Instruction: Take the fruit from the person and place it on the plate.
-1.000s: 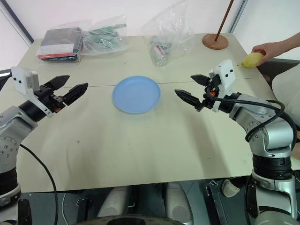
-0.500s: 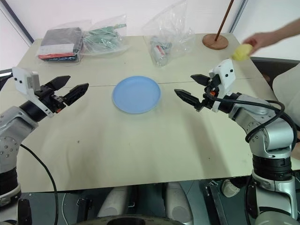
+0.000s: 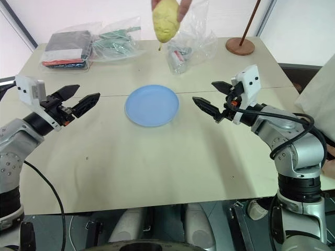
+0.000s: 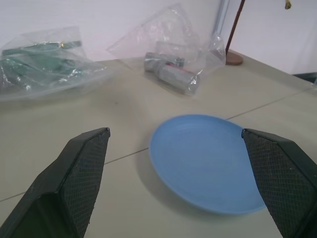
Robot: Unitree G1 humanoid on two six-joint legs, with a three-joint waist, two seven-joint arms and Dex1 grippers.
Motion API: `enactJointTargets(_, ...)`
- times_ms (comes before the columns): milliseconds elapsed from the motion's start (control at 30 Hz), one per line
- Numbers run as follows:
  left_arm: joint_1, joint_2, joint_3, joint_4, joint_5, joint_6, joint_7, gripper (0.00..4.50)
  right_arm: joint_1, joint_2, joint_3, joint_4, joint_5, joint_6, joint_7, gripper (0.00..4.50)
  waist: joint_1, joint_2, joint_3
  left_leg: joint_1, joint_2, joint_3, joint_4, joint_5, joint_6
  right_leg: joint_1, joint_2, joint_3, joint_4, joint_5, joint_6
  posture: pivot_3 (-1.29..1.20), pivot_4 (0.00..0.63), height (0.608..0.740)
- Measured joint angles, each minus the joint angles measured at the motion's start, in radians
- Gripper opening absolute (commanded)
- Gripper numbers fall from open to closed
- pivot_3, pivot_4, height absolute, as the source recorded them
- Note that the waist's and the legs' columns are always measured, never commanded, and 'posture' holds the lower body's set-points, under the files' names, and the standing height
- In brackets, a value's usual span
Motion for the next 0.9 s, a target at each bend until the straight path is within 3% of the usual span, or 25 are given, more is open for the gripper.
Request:
enactJointTargets(433,-0.028,-0.015,-0.035,0.007,0.019,-0.013,-0.001,4.45,-0.327,0.194,-0.006,0.047,0.183,0.253,-0.265,4.48,0.0,0.0,0.0,0.0,0.0,0.0,0.0,0.0,0.0,0.0,-0.001,0.0,0.001,0.001,0.001,0.0,0.15,0.74)
enactJointTargets(900,-0.034,-0.03,-0.059,0.008,0.04,-0.031,0.006,4.45,-0.499,0.334,0.091,0.341,-0.018,0.087,-0.323,4.48,-0.005,0.0,0.0,0.0,0.0,0.0,0.0,0.0,0.0,-0.001,-0.001,0.0,0.002,0.001,0.001,0.0,0.15,0.74)
